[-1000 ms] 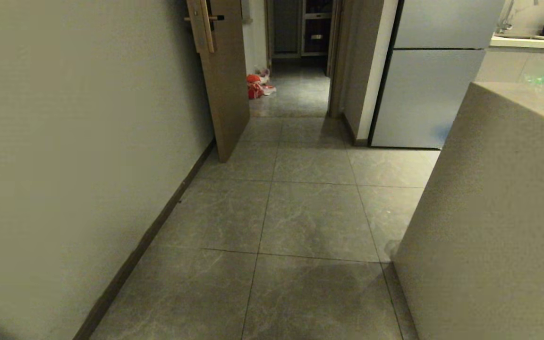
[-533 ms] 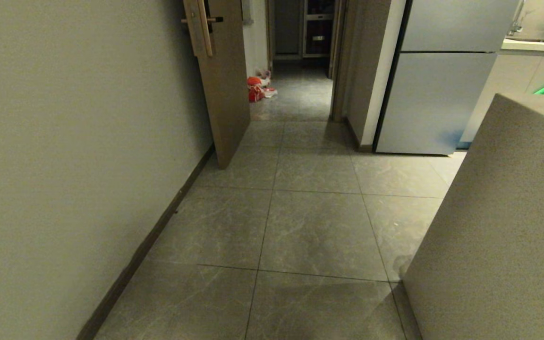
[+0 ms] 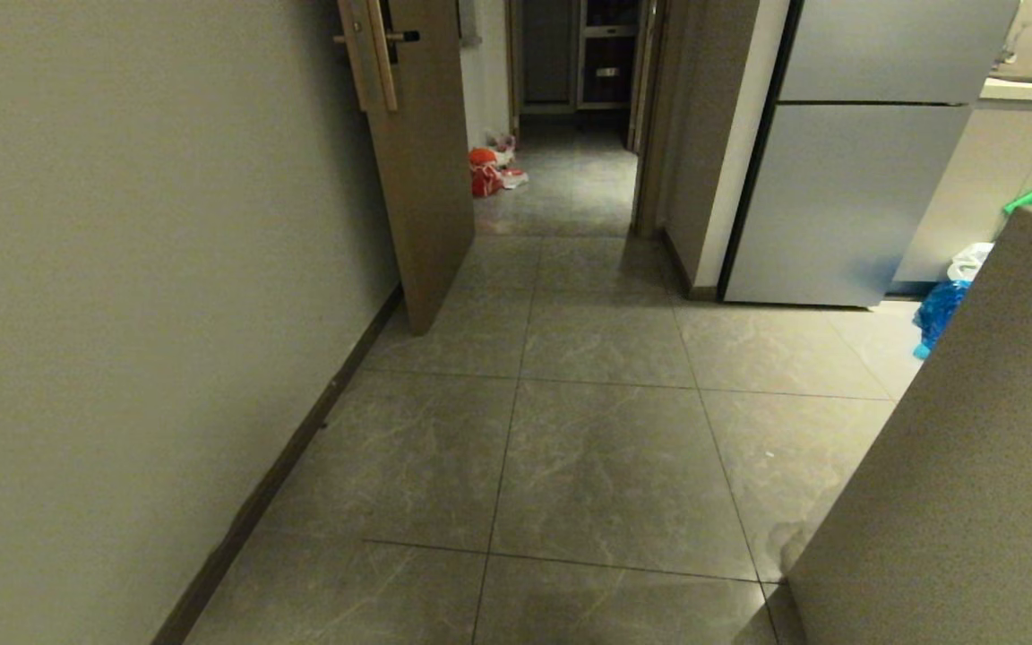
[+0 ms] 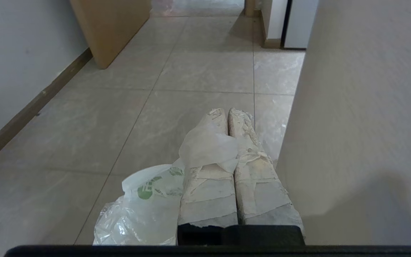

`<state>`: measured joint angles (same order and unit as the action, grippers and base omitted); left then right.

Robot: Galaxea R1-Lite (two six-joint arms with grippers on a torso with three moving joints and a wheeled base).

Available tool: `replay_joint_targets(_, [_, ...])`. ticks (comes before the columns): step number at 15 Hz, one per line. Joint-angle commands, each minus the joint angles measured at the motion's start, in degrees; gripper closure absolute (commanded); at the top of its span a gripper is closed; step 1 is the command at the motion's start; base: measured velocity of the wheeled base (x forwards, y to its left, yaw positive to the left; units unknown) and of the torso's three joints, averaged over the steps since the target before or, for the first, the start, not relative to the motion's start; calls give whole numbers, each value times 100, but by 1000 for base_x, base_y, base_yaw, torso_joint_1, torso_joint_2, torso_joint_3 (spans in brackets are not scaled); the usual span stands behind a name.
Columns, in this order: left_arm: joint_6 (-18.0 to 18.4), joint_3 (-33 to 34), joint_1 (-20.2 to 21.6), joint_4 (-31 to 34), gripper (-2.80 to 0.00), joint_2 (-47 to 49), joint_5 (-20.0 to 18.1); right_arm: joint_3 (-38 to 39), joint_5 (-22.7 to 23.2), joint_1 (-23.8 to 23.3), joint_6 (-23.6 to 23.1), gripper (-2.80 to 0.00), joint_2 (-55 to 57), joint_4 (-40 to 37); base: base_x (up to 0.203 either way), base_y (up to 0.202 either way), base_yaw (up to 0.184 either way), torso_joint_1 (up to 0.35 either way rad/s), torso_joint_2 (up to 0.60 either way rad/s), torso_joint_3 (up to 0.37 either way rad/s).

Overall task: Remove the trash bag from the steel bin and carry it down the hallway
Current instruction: Put the trash bag at the door

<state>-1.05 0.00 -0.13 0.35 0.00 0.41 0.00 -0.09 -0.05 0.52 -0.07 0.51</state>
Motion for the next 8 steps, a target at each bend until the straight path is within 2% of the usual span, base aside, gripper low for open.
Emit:
replay_joint_targets(1, [8,9,-4,0,0,0,3,18,0,-4,1,0,-10,2,187,0,-1,-1,6,5])
replay_joint_targets(8, [14,9,2,0,0,0,3,18,0,4,1,0,-10,2,188,0,0,1,4,1])
